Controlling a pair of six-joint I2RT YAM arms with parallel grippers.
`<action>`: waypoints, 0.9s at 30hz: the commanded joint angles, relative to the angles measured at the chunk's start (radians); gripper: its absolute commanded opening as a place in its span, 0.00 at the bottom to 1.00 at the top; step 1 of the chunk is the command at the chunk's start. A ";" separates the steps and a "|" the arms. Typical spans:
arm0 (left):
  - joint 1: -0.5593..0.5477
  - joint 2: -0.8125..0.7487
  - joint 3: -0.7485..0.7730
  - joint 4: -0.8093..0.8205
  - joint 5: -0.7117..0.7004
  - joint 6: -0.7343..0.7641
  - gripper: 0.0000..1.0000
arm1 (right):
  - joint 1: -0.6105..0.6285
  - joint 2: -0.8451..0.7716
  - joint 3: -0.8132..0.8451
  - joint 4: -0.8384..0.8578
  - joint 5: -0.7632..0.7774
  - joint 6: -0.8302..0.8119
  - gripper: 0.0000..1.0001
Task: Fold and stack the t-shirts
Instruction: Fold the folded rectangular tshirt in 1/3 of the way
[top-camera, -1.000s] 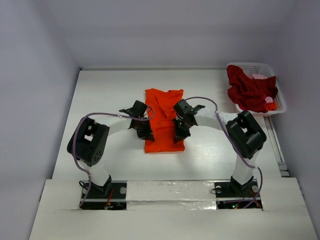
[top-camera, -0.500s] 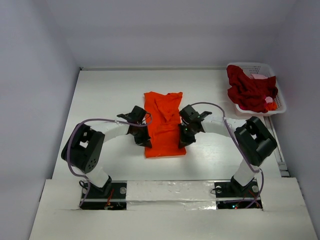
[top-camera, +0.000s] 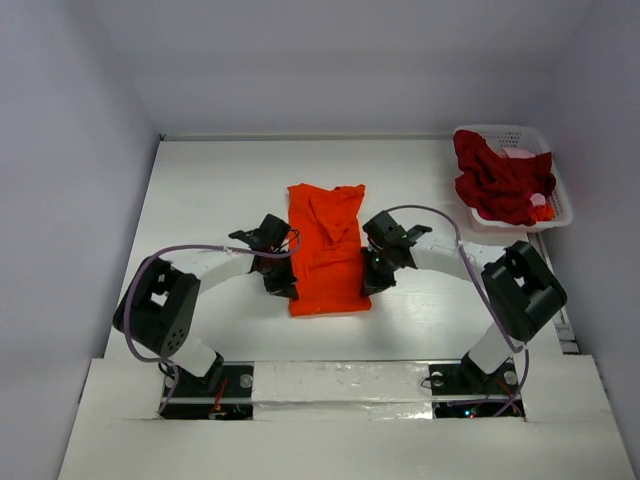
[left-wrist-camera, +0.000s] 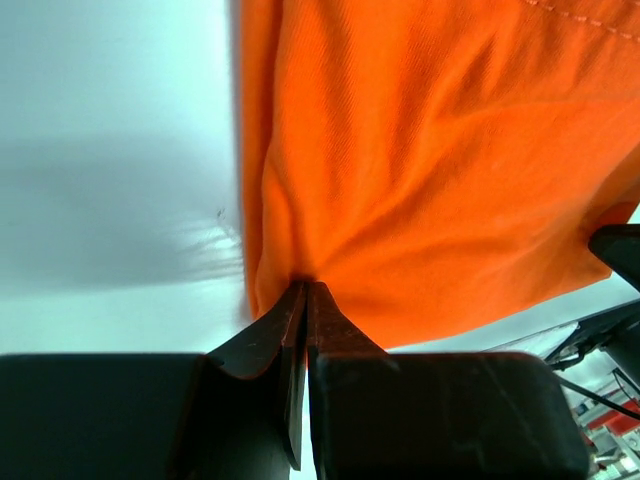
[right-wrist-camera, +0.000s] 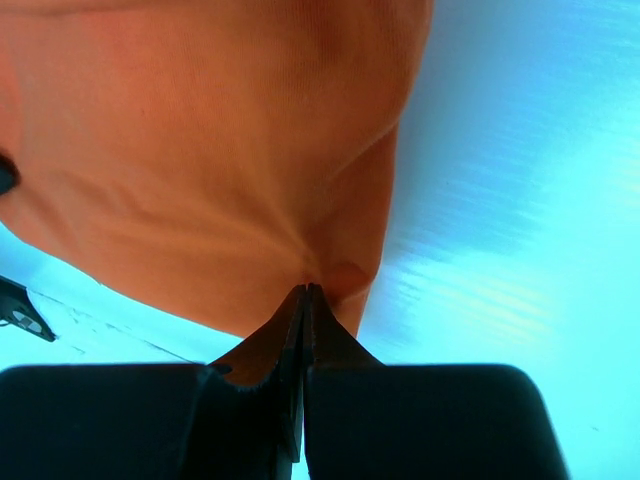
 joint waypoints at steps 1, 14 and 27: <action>-0.006 -0.066 0.011 -0.075 -0.048 0.000 0.00 | 0.011 -0.062 -0.008 -0.011 0.025 0.007 0.00; 0.203 -0.010 0.338 0.070 -0.155 0.204 0.77 | -0.170 -0.044 0.402 -0.147 0.059 -0.165 0.56; 0.315 0.469 0.778 0.279 -0.008 0.313 0.99 | -0.365 0.477 1.006 -0.229 -0.133 -0.297 0.72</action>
